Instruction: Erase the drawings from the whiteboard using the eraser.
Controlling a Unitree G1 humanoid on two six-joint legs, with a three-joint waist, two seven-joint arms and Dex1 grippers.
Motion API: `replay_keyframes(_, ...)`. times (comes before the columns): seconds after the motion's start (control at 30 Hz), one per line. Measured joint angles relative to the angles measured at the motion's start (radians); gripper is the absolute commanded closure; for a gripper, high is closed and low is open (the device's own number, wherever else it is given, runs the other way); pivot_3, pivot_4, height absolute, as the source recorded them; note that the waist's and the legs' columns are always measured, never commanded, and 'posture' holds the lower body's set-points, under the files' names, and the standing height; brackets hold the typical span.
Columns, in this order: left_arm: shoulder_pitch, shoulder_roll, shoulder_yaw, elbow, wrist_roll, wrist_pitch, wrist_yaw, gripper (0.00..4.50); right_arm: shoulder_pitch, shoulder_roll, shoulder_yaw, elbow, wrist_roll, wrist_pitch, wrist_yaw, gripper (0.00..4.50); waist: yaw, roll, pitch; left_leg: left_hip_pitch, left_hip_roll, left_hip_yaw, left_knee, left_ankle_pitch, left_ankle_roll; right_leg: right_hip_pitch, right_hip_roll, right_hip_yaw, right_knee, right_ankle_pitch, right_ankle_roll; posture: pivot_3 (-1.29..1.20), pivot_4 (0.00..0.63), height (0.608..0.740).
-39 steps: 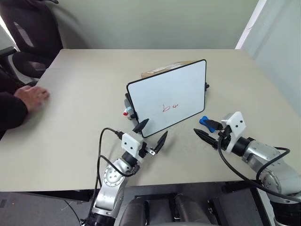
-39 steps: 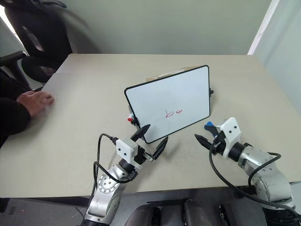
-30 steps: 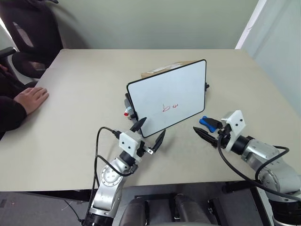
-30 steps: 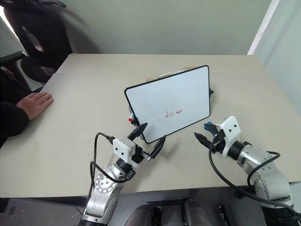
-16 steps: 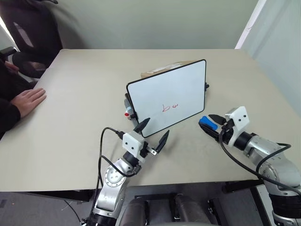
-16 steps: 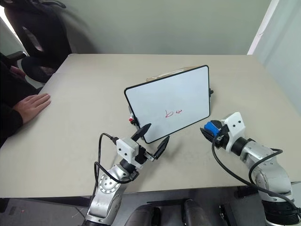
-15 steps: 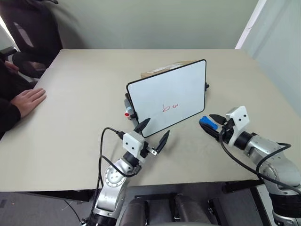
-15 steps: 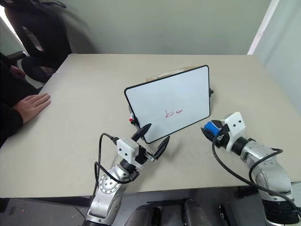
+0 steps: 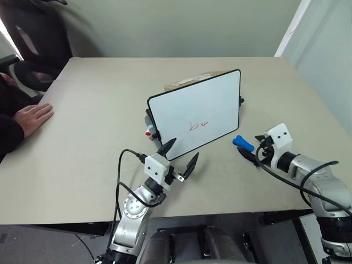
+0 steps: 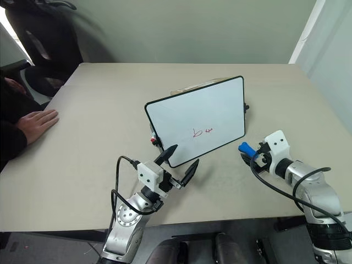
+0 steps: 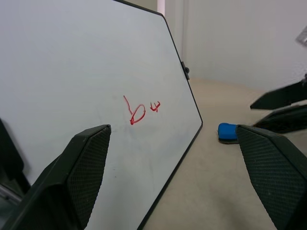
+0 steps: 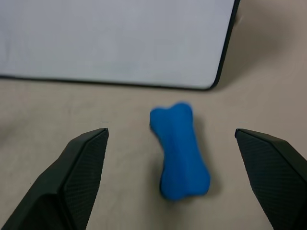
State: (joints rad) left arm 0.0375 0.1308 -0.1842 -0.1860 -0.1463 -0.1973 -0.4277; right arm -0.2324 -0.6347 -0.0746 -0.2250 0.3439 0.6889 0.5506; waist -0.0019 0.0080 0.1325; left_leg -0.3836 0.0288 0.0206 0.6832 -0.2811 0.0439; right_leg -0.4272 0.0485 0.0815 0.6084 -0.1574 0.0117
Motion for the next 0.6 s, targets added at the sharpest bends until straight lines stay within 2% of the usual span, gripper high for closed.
replay_keyframes(0.17,0.002,-0.001,-0.002,0.000,-0.004,0.000,0.000,0.00,-0.096,-0.012,0.058,0.097,-0.034,0.063,0.002,0.02,-0.002,0.000,0.000,0.000,0.000,0.000,0.000,0.000,0.000,0.000,0.000,0.000,0.000,0.000,0.000,0.00,0.150,0.740)
replay_keyframes(0.43,0.005,0.000,0.005,-0.001,-0.010,0.000,0.000,0.00,-0.169,-0.015,0.123,0.190,-0.083,0.104,0.011,0.02,0.000,0.000,0.000,0.000,0.000,0.000,-0.001,-0.001,0.000,-0.001,0.000,0.000,0.000,0.000,0.001,0.00,0.150,0.740)
replay_keyframes(0.57,0.005,0.000,0.007,-0.001,-0.011,0.000,0.001,0.00,-0.173,-0.017,0.135,0.189,-0.087,0.106,0.032,1.21,0.000,0.000,0.000,0.000,0.000,0.000,0.000,-0.002,0.000,0.000,0.000,0.000,0.000,0.000,0.002,0.00,0.150,0.740)
replay_keyframes(0.6,0.005,0.000,0.007,-0.002,-0.011,0.000,0.001,0.00,-0.173,-0.017,0.137,0.189,-0.087,0.106,0.038,1.63,0.000,0.000,0.000,0.000,0.000,0.000,0.000,-0.002,0.000,0.000,0.000,0.000,0.000,0.000,0.001,0.00,0.150,0.740)
